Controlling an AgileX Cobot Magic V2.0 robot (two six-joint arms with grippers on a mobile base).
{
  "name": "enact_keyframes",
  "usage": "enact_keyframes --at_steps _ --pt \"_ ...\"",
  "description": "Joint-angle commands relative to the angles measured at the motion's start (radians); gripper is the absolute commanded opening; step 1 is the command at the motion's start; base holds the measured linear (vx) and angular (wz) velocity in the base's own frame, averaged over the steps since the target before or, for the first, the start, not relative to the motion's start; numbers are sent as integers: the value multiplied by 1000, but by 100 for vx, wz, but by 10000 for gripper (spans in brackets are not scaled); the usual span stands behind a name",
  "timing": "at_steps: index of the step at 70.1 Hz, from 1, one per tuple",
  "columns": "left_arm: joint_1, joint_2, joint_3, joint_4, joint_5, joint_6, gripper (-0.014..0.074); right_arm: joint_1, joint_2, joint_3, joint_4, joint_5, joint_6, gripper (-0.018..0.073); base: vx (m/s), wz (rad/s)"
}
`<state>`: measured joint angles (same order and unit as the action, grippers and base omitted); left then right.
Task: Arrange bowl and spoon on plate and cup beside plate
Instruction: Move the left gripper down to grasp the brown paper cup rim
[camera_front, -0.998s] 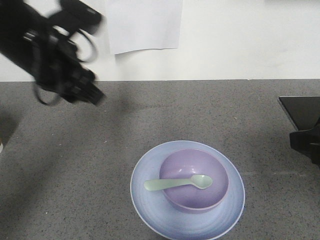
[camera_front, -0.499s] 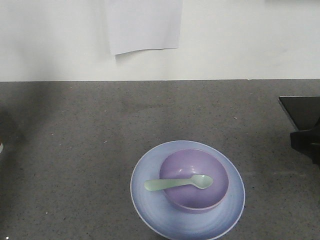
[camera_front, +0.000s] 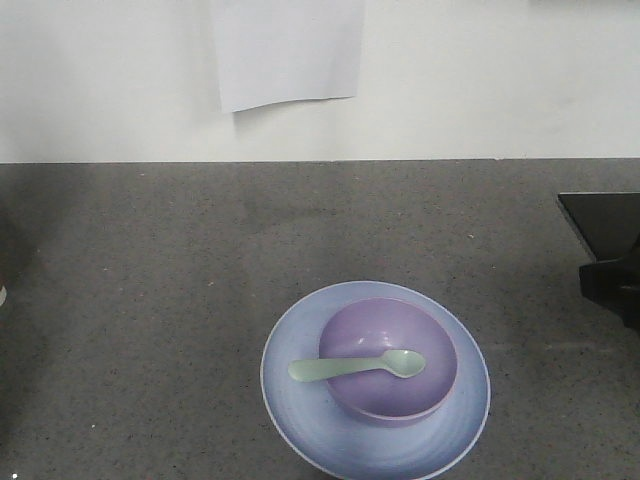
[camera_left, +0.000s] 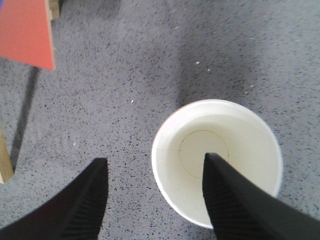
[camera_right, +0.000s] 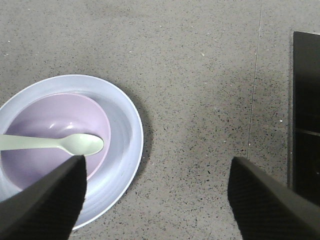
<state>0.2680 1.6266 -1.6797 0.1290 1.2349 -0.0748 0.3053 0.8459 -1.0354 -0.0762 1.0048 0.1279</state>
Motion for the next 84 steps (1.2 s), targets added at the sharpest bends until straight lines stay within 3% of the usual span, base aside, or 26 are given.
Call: enact_keyframes --at_steps 1,48,58,73,84 --pt "8 -10 -23 -23 -43 -7 412 -4 -1 -25 -7 -70 0 570 0 0" --pt "8 141 -23 -47 -47 -6 398 -4 -1 -25 -7 -91 0 570 0 0" --pt "8 143 -23 -47 -51 -6 295 -4 -1 -25 -7 -91 0 570 0 0" --pt "8 140 -23 -44 -54 -6 -11 -4 -1 -25 -7 -91 0 570 0 0" --pt "8 101 -23 -68 -45 39 -9 -4 -1 -25 -7 -91 0 570 0 0"
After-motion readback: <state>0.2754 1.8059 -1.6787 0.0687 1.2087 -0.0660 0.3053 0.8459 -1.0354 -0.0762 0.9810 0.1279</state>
